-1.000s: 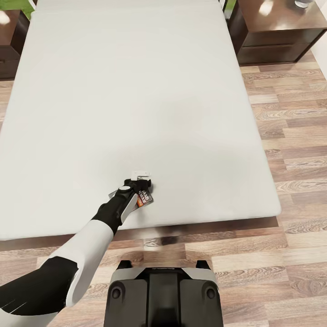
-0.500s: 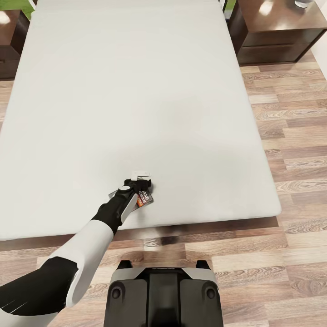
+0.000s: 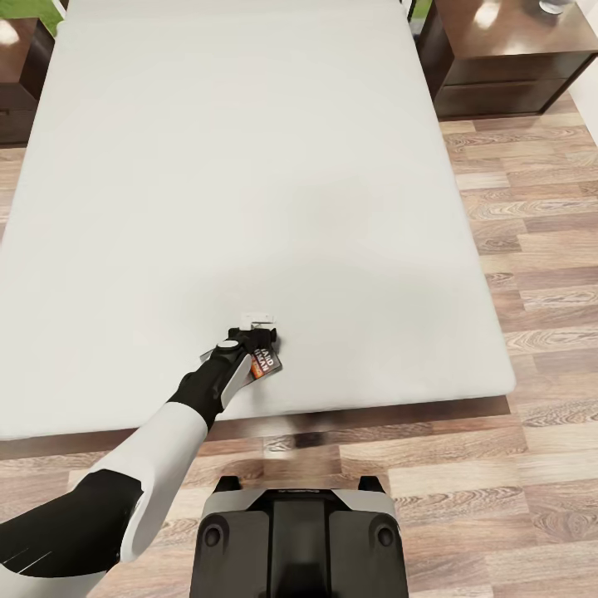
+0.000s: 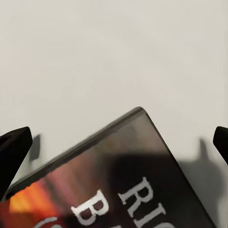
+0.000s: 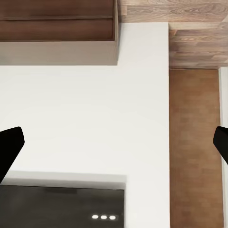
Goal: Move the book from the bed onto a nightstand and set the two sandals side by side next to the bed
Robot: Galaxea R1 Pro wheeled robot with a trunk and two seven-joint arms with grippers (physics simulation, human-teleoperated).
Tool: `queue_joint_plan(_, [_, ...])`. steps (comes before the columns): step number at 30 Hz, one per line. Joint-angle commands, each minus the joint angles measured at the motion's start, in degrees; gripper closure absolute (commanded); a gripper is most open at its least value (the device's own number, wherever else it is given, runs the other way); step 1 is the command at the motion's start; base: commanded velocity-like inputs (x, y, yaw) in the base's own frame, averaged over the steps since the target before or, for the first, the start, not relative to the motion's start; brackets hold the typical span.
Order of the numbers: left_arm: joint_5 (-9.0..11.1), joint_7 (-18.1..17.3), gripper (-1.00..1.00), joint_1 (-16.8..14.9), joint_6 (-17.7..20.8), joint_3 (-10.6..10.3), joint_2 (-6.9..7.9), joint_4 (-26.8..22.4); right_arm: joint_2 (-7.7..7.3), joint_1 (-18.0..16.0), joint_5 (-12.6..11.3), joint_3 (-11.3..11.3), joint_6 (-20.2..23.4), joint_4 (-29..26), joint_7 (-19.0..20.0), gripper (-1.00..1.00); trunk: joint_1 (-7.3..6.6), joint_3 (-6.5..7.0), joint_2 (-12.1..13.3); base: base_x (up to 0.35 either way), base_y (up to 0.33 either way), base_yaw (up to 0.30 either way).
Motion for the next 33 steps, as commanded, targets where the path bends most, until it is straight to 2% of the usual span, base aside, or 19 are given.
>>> queue_joint_plan(1, [1.13,0.62,-1.0,0.02,0.42,-0.24,0.08,0.11,-0.03,-0.01,0.43,-0.49,-0.32,0.1,0.14,-1.0,0.03,-0.03,-0.03,0.0,0.004,0.0])
queue_joint_plan(33, [1.05,0.66,-1.0,0.02,0.3,-0.24,0.08,0.11,-0.03,-0.01,0.43,-0.48,-0.32,0.1,0.15,-1.0,0.03,-0.03,-0.03,-0.038,0.001,0.0])
